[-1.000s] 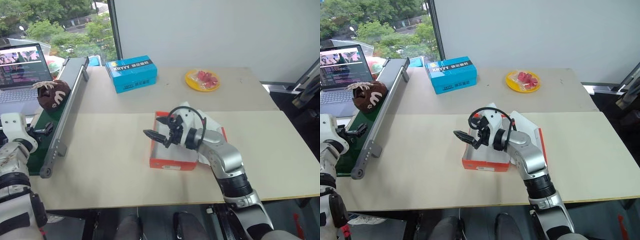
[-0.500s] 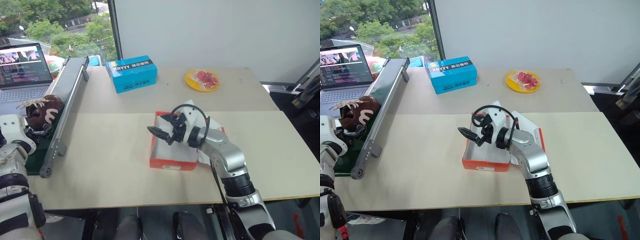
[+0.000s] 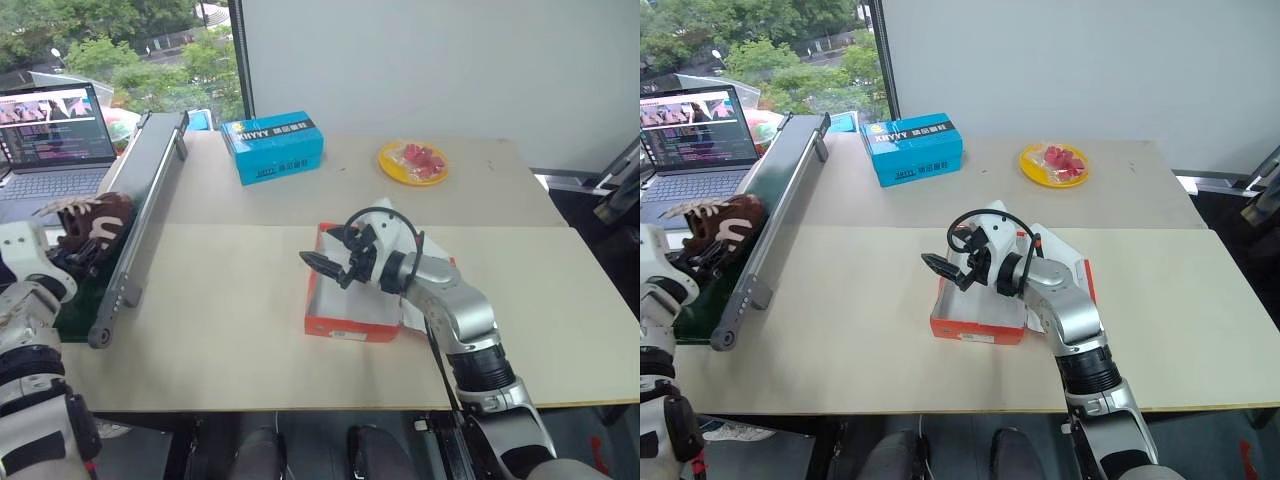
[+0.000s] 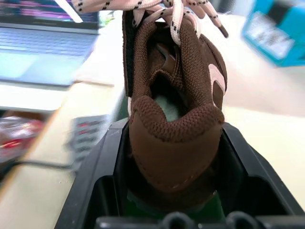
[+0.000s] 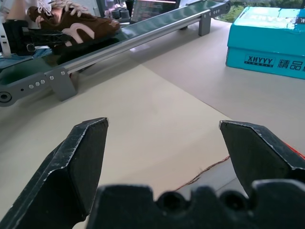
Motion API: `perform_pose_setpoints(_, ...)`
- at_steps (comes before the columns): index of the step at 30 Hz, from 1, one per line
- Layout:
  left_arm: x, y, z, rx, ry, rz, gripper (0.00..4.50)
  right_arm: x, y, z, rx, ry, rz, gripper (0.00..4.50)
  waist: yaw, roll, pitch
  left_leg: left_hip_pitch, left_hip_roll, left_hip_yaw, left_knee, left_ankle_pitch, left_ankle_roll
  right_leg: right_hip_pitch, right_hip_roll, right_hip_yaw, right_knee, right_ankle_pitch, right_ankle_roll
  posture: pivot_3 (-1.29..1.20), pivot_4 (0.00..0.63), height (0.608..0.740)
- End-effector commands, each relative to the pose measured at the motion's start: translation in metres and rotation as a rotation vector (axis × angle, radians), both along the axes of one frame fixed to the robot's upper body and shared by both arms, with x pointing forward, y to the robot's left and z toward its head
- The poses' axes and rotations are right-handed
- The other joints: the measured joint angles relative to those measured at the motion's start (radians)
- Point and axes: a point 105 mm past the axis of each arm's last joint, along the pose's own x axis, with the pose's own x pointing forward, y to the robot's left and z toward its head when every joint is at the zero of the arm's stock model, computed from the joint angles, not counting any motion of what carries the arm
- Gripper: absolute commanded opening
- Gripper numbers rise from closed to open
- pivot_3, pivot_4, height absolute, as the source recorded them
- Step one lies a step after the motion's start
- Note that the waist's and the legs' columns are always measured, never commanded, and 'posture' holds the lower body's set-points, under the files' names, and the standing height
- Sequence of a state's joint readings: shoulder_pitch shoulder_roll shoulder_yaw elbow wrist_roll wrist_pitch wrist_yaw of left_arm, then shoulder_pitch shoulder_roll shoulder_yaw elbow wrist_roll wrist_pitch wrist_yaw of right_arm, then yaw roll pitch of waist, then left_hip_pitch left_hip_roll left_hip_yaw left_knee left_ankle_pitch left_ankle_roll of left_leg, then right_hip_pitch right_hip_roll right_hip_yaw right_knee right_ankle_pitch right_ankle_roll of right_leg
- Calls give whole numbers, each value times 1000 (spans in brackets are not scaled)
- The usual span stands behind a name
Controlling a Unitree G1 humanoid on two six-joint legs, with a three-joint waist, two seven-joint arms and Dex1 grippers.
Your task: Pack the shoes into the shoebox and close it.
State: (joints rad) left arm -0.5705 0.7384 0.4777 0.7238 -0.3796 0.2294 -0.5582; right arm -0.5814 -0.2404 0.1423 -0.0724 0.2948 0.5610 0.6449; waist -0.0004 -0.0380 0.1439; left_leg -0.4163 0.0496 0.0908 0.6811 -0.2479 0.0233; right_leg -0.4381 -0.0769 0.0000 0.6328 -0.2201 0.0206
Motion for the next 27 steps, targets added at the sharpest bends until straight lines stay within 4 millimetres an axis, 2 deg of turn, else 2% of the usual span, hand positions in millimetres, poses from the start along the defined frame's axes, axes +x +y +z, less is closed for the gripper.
perform_pose_setpoints(1, 12, -47, 73, 37, -221, -129, 2038, 2, -1, 29, 77, -62, -7, 4500, 1, -1, 0, 0, 0, 0, 0, 0, 0, 0, 0, 0, 1, 0, 0, 0, 150, 740)
perform_pose_setpoints(4, 17, -94, 97, 14, -296, -243, 2038, 9, -8, 59, 324, 14, -48, 4500, -3, -1, 0, -1, 0, -1, 1, 0, 0, -1, 0, 1, 7, 0, 1, 0, 150, 740)
perform_pose_setpoints(7, 20, -144, 125, 24, -356, -365, 2038, 32, -31, 90, 786, 259, -156, 4500, -8, -1, 0, 0, 0, -3, 1, 1, -1, -1, 0, 1, 8, 0, 0, 0, 150, 740)
perform_pose_setpoints(9, 22, -167, 144, 26, -394, -417, 2038, 38, -40, 98, 951, 366, -168, 4500, -10, -1, 0, 1, 0, -5, 1, 2, -3, 0, 1, 0, 9, 0, 0, 0, 150, 740)
perform_pose_setpoints(12, 23, -200, 163, 14, -432, -503, 2038, 39, -47, 110, 1062, 418, -148, 4500, -14, -1, 0, 1, 0, -4, -1, 2, -3, 0, 0, 0, 8, 0, 0, 0, 150, 740)
perform_pose_setpoints(16, 19, -238, 162, -41, -426, -609, 2038, 39, -49, 114, 1078, 440, -158, 4500, -18, 0, 1, 0, -1, -4, -1, 2, -2, -1, 0, 1, 7, 0, 0, 0, 150, 740)
perform_pose_setpoints(18, 18, -255, 155, -93, -399, -665, 2038, 40, -51, 116, 1082, 441, -170, 4500, -18, 1, 1, 0, -1, -4, -1, 2, -2, -1, 0, 2, 8, 0, 0, 0, 150, 740)
perform_pose_setpoints(22, 23, -266, 132, -108, -328, -671, 2038, 43, -58, 119, 1086, 421, -203, 4500, -30, 1, 1, 1, -1, -6, -1, 2, -2, -1, 1, 3, 8, 0, 0, 0, 150, 740)
perform_pose_setpoints(27, 19, -279, 123, -152, -298, -705, 2038, 44, -61, 125, 1082, 390, -215, 4500, -31, 1, 1, 0, -1, -7, -2, 2, -2, -1, 1, 3, 7, 0, 1, 0, 150, 740)
